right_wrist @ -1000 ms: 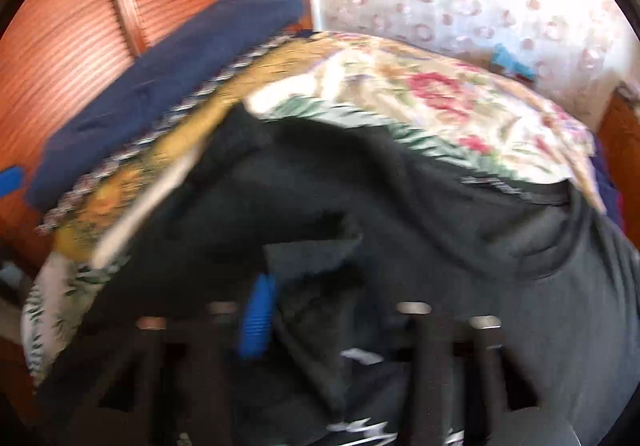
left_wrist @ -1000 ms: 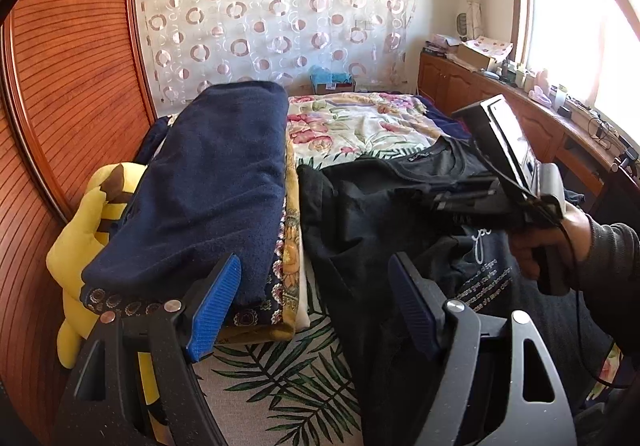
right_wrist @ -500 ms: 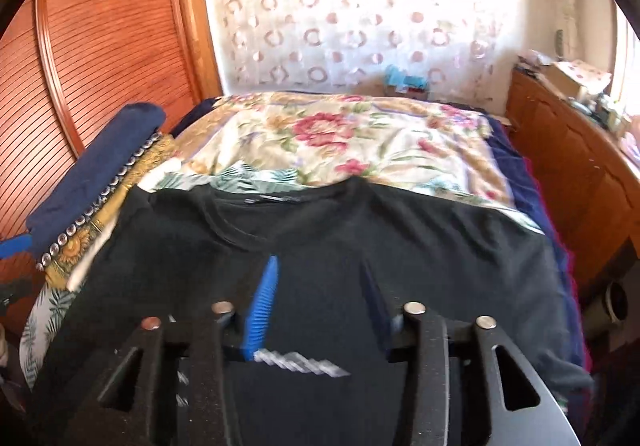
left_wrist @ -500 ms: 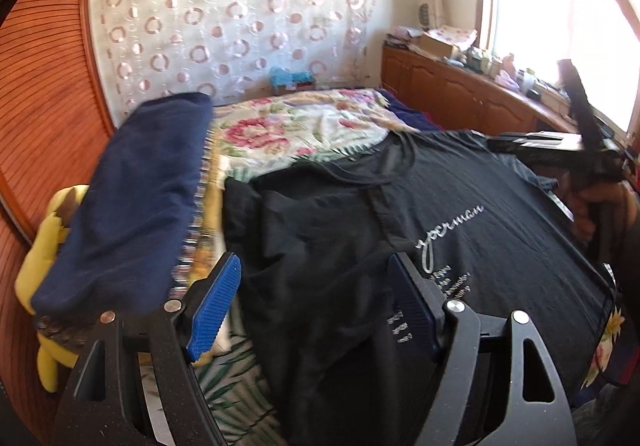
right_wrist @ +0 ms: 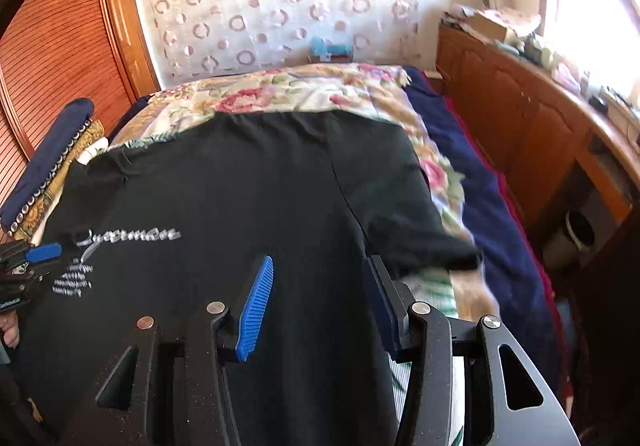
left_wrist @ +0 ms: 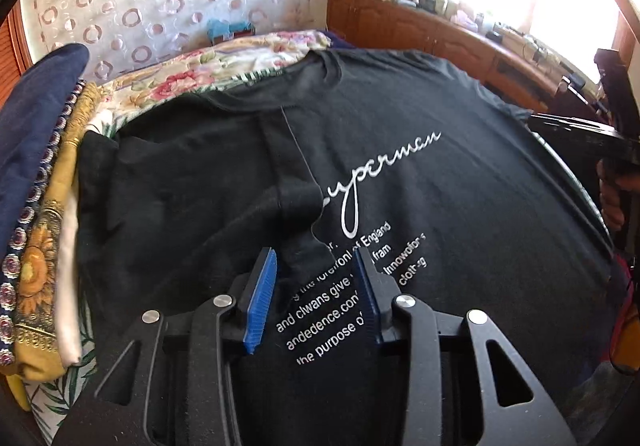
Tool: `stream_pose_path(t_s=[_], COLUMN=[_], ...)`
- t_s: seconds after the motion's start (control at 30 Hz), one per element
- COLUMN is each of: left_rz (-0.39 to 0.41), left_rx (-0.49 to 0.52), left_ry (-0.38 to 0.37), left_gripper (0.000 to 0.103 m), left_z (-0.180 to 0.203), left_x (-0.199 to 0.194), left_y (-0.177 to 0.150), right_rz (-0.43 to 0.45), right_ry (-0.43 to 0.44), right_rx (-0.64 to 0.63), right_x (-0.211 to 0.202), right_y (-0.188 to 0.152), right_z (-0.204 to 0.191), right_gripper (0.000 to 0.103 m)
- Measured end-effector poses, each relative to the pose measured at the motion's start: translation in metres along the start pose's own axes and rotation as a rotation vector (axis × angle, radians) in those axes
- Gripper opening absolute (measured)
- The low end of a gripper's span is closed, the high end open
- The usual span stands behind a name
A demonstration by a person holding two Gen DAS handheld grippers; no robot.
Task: Fold small clothes
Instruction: 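Move the right gripper to the opposite sleeve side of the shirt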
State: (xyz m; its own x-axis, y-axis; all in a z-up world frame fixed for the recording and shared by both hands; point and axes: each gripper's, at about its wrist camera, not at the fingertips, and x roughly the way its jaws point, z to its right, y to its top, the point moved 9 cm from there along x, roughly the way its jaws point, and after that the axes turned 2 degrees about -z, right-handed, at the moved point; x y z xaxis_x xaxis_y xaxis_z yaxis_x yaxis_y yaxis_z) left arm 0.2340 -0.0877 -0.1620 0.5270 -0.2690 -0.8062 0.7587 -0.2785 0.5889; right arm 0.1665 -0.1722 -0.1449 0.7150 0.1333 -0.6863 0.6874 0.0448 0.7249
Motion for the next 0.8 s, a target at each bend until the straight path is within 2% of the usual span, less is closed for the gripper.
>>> stream_pose_path(t_s=[0.07, 0.1, 0.13, 0.23, 0.4, 0.47, 0.53, 0.67, 0.7, 0.73, 0.77, 0.8], left_rz=[0.008, 0.009, 0.009, 0.047, 0.047, 0.049, 0.059, 0.084, 0.086, 0.087, 0.093, 0.097], left_rx=[0.007, 0.001, -0.006, -0.012, -0.004, -0.001, -0.001, -0.009, -0.009, -0.008, -0.008, -0.013], left_ry=[0.010, 0.017, 0.013, -0.010, -0.017, -0.015, -0.029, -0.057, -0.053, -0.050, -0.048, -0.043], left_gripper=[0.031, 0.015, 0.012, 0.009, 0.011, 0.015, 0.028, 0.047, 0.055, 0.071, 0.080, 0.083], left_z=[0.000, -0.002, -0.001, 0.001, 0.009, 0.012, 0.015, 0.017, 0.017, 0.017, 0.016, 0.015], left_x=[-0.001, -0.002, -0.001, -0.016, -0.031, -0.034, -0.035, -0.036, -0.035, -0.034, -0.033, -0.031], left_y=[0.001, 0.002, 0.003, 0.007, 0.006, 0.007, 0.009, 0.019, 0.022, 0.024, 0.026, 0.028], right_rz=[-0.010, -0.014, -0.021, -0.036, -0.051, -0.050, -0.048, -0.041, -0.037, -0.033, -0.028, -0.022], right_ry=[0.009, 0.014, 0.017, 0.024, 0.011, 0.011, 0.017, 0.022, 0.022, 0.021, 0.020, 0.018], right_rx=[0.013, 0.016, 0.019, 0.018, 0.001, -0.002, 0.002, 0.010, 0.012, 0.014, 0.017, 0.020], right_x=[0.001, 0.002, 0.002, 0.003, 0.013, 0.012, 0.009, 0.008, 0.007, 0.005, 0.003, 0.001], right_y=[0.000, -0.003, -0.007, -0.009, 0.019, 0.023, 0.025, 0.026, 0.026, 0.026, 0.026, 0.027], right_z=[0.001, 0.001, 0.000, 0.004, 0.016, 0.017, 0.018, 0.021, 0.023, 0.024, 0.027, 0.030], right_gripper=[0.049, 0.049, 0.049, 0.049, 0.049, 0.049, 0.049, 0.049, 0.049, 0.049, 0.049, 0.049])
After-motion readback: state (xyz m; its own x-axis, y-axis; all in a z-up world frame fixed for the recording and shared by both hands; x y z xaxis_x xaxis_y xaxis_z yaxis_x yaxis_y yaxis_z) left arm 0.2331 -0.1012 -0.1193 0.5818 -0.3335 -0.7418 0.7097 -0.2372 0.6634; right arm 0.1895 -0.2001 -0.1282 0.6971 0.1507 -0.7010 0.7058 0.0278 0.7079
